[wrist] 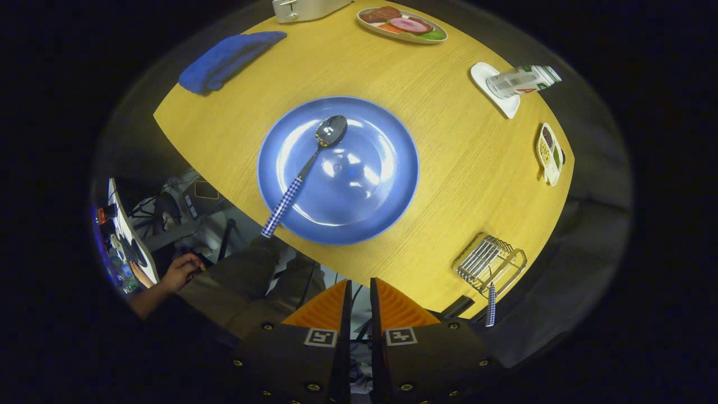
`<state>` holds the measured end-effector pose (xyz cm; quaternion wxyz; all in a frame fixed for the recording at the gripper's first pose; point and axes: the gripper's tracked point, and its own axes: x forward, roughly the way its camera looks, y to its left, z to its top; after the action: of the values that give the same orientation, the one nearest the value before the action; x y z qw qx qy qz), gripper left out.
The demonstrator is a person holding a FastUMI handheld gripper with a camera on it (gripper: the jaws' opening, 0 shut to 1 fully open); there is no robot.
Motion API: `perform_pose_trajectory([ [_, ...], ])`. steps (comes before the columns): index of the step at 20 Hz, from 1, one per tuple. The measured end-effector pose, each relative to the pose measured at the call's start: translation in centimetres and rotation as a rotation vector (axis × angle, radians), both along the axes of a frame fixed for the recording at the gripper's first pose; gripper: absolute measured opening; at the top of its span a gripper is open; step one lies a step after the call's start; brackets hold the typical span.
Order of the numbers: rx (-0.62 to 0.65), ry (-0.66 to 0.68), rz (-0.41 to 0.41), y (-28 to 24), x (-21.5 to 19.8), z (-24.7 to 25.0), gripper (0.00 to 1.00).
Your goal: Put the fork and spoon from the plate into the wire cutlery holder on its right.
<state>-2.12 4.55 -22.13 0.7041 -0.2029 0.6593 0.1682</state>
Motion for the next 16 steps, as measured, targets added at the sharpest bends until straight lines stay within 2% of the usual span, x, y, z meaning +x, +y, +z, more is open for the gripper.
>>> perform_pose_trajectory([
  [4,0.04,0.011,-0.023,2.9,0.0,-0.2,0.17],
  [16,0.237,0.08,-0.265,10.2,2.3,-3.4,0.17],
])
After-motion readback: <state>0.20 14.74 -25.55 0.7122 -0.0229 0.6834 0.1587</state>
